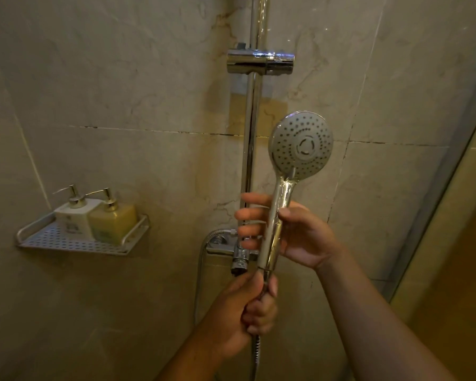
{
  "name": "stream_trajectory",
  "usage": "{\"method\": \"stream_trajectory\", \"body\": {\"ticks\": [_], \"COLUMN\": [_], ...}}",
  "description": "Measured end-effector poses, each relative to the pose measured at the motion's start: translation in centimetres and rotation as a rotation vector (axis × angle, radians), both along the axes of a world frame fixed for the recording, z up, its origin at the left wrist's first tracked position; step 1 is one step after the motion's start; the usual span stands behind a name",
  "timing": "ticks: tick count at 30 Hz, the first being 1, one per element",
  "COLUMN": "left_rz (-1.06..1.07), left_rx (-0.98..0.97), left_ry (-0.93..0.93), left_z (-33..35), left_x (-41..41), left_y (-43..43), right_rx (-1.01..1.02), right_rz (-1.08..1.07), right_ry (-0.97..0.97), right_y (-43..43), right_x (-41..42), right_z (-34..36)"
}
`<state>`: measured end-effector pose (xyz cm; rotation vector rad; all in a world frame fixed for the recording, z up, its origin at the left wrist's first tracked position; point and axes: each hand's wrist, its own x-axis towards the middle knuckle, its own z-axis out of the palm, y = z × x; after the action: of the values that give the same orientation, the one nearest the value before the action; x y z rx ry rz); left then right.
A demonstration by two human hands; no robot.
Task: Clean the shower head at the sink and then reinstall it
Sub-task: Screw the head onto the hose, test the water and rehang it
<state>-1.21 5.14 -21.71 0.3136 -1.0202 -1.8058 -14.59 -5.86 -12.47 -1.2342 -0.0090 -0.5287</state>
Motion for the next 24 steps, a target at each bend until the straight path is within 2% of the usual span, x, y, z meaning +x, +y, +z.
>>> {"method": "stream_trajectory", "body": {"ticks": [3, 6, 8, 11, 14, 16, 18, 20, 24], "left_rz": [-0.139, -0.068, 0.087, 0.395, 0.628, 0.705, 0.671, 0.547, 0.115], "left_rx": [-0.008, 0.017, 0.062, 0.127, 0.088, 0.046, 0.019, 0.007, -0.015], "left_ry": [0.114, 0.101, 0.007, -0.23, -0.476, -0.58, -0.588, -0.542, -0.222], "left_z": [-0.2, -0.7, -0.8, -0.9, -1.4, -1.7, -2.0, -2.2, -0.7], "left_x": [0.0, 0.0, -0.2, -0.7, -1.5, -1.8, -1.6, -1.2, -0.3], "left_y": [0.1, -0.2, -0.3, -0.3, -0.3, -0.2, -0.1, 0.1, 0.1], "right_rx": [-0.032, -0.045, -0.081, -0.162, -0.223, -0.227, -0.158, -0.054, 0.064], "right_rz": [0.067, -0.048, -0.161, -0.329, -0.489, -0.585, -0.585, -0.446, -0.192], "right_ry": [-0.012, 0.033, 0.108, 0.207, 0.274, 0.291, 0.245, 0.149, -0.016], "right_y": [-0.1, -0.1, -0.1, -0.1, 0.2, 0.6, 0.7, 0.6, 0.0], "right_x": [-0.6, -0.8, -0.7, -0.3, 0.1, 0.5, 0.4, -0.2, -1.6], "right_z": [-0.2, -0.5, -0.6, -1.3, -2.4, -3.2, -4.1, -4.3, -3.6]}}
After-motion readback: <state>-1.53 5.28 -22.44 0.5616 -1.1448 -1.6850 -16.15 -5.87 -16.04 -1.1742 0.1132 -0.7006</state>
